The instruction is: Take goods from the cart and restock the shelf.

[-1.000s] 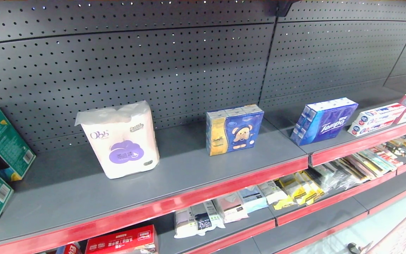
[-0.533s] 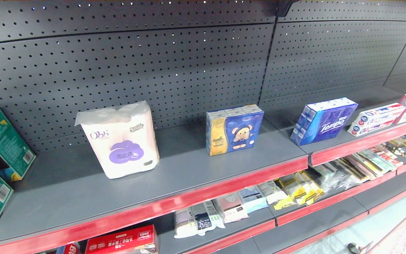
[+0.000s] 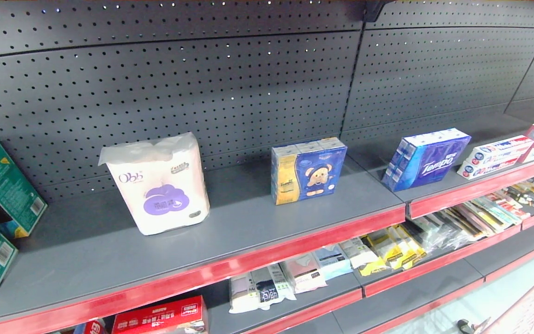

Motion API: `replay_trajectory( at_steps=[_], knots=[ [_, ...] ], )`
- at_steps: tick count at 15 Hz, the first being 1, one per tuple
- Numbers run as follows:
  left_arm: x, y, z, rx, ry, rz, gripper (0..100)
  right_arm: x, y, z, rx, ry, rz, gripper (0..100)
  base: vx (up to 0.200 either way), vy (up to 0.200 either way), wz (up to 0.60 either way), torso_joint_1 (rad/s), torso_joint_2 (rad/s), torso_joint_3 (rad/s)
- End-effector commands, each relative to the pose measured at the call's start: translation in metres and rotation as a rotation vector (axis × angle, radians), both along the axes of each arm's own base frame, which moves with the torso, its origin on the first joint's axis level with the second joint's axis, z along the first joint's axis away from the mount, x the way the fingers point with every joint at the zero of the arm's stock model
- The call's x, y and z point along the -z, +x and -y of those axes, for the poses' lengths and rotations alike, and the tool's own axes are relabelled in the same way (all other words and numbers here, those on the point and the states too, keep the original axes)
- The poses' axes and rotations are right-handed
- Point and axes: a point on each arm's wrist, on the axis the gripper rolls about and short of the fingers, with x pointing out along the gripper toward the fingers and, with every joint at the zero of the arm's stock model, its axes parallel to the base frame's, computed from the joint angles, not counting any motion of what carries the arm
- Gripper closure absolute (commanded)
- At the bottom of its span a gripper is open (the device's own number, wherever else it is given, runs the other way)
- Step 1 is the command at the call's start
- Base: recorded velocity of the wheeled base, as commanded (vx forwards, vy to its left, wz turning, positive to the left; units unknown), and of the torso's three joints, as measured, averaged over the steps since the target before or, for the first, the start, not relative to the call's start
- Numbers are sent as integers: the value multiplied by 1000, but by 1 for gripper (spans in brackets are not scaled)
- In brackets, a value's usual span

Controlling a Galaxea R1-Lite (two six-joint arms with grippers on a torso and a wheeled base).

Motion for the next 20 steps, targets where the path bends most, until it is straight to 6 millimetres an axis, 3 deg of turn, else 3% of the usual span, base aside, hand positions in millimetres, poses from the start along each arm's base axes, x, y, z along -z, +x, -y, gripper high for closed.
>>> replay_trajectory(
  at_steps=[1,9,20],
  knots=[
    [0,0,0,0,-1,0,0,1,0,0,-3,1,0,0,0,0,0,0,0,0],
    [0,0,0,0,0,0,0,0,-4,-5,-42,-12,-20,0,0,0,0,0,0,0],
    [0,0,0,0,0,0,0,-1,-3,-5,-53,-23,-19,0,0,0,0,-150,334,179]
  ],
)
